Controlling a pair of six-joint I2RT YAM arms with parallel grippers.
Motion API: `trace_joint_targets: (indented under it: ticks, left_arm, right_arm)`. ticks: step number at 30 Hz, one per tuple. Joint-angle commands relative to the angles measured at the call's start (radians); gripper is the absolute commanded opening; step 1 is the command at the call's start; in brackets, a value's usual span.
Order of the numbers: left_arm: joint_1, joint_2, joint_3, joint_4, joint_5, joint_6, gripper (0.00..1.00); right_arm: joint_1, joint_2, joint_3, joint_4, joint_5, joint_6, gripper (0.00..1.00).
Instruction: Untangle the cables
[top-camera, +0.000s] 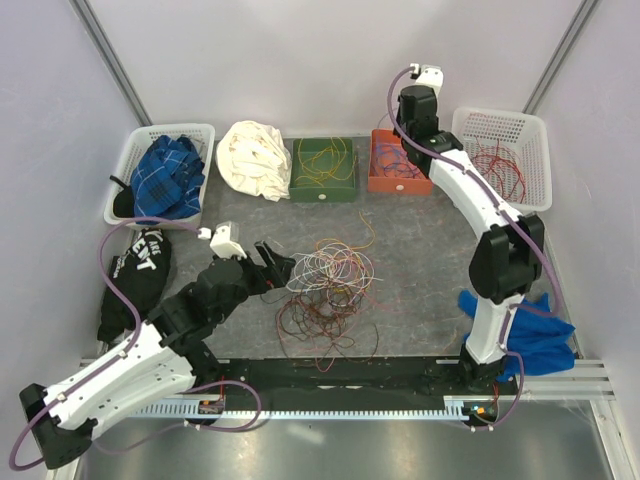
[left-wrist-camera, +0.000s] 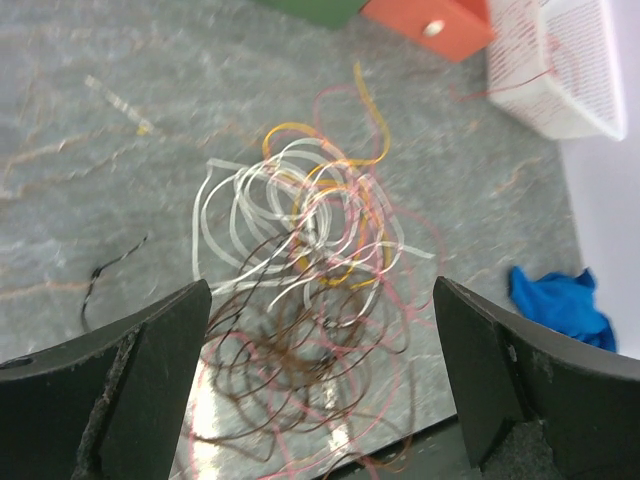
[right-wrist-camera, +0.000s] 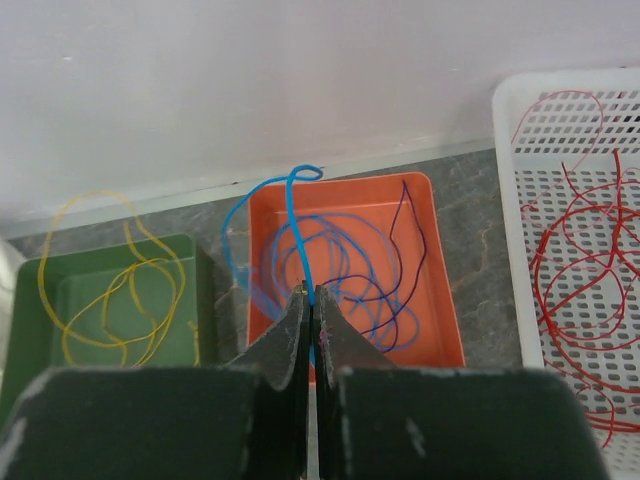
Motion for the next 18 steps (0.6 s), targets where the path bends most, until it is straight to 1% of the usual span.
trace_joint_targets:
  ticks: [1,4,10,11,12,13,14,16,17,18]
  left_arm:
    - [0.004,-0.041,-0.066,-0.020,-0.001,-0.073,1.00]
    - [0.004,-0.055,-0.115,-0.023,-0.012,-0.095,1.00]
    - [0.004,-0.006,-0.155,-0.008,-0.007,-0.121,1.00]
    - [0.004,0.003,-0.155,-0.006,-0.004,-0.124,1.00]
    - [0.004,0.028,-0.155,-0.006,0.004,-0.127,1.00]
    - [0.004,0.036,-0.152,-0.003,0.005,-0.129,1.00]
    - [0.004,0.046,-0.149,0.004,0.008,-0.129,1.00]
    - [0.004,0.069,-0.139,0.006,0.015,-0.123,1.00]
    - [0.004,0.074,-0.134,0.007,0.015,-0.121,1.00]
    - [0.004,0.077,-0.132,0.007,0.021,-0.117,1.00]
  right_arm:
    - [-0.052,0.089,0.152,-0.019,-0.004,-0.021,0.00]
    - [-0.081,0.163,0.203,-0.040,-0.008,-0.026,0.00]
    - [-0.115,0.237,0.186,-0.040,-0.065,0.009,0.00]
    - [-0.116,0.243,0.179,-0.039,-0.077,0.013,0.05]
    - [-0.116,0.243,0.170,-0.025,-0.088,0.014,0.17]
    - [-0.116,0.237,0.147,-0.018,-0.099,0.022,0.32]
    - [-0.115,0.228,0.133,-0.004,-0.093,0.029,0.55]
    - [-0.113,0.180,0.079,0.041,-0.085,0.045,0.68]
    - [-0.113,0.157,0.059,0.058,-0.082,0.057,0.77]
    - [-0.115,0.107,0.039,0.088,-0.073,0.063,0.80]
